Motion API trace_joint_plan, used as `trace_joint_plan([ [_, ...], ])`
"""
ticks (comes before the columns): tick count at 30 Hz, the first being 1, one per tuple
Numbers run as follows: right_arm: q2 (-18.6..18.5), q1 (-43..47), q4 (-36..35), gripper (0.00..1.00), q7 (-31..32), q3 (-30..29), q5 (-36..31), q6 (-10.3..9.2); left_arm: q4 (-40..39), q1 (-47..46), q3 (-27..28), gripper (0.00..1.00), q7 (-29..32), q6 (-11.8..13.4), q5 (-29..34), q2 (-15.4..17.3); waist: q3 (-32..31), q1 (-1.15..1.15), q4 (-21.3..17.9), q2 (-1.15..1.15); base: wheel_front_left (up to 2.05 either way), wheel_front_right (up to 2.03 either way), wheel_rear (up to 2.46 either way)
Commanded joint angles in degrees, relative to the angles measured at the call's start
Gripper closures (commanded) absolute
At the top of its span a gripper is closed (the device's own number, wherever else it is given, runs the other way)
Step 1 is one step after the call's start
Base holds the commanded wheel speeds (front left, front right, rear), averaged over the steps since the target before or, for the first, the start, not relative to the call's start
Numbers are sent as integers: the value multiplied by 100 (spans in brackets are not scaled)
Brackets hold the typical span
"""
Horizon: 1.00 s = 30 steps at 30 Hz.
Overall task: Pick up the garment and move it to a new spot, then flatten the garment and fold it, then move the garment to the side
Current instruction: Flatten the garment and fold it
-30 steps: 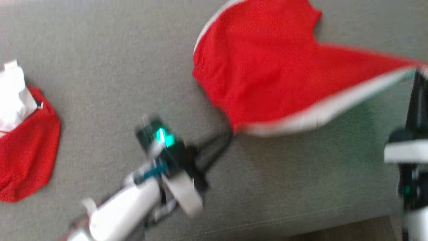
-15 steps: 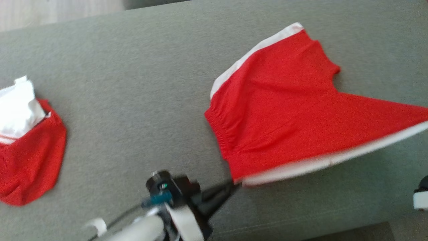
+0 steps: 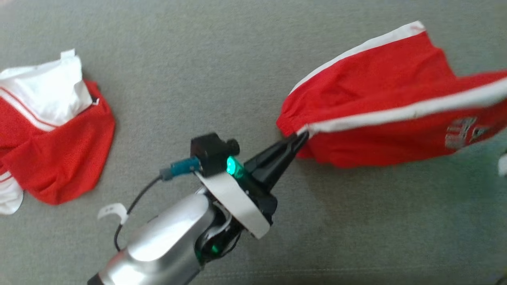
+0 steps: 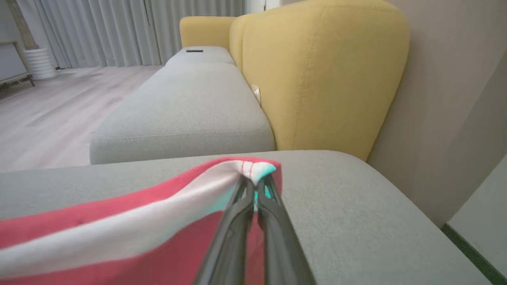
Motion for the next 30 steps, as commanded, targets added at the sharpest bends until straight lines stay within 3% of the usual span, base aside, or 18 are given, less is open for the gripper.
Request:
trace_joint_plan([
  [1,-220,-242,-125,100,14,135,-38,30,-160,-235,220,100,-30,1,-106,-9,110,-1,104,0,0,0,0],
  [13,-897,-1994,1969,100,215,1020,-147,30,520,-890,30,100,-30,1,-1182,-172,462,-1,461,0,0,0,0],
  [20,-878,-2828,2948,100,-50,1434,-217,30,1052,-1250,-137,100,-30,1,-1430,-296,683,-1,546,0,0,0,0],
  [21,-861,-2903,3062,80,-100,1476,-212,30,1110,-1280,-156,99,-30,1,-1448,-305,695,-1,545,0,0,0,0],
  [22,-844,-2964,3159,29,-152,1540,-192,30,1142,-1292,-156,70,-30,1,-1481,-318,701,-1,543,0,0,0,0],
  [23,-839,-3015,3236,0,-223,1606,-173,30,1159,-1288,-143,25,-30,1,-1526,-329,703,-1,537,0,0,0,0],
  [24,-834,-3059,3297,0,-319,1652,-146,30,1164,-1282,-144,0,-30,1,-1543,-323,700,-1,529,0,0,0,0],
  [30,-903,-3000,3566,0,-607,1874,210,30,1102,-1103,114,0,-30,1,-1145,-248,550,-1,491,0,0,0,0],
])
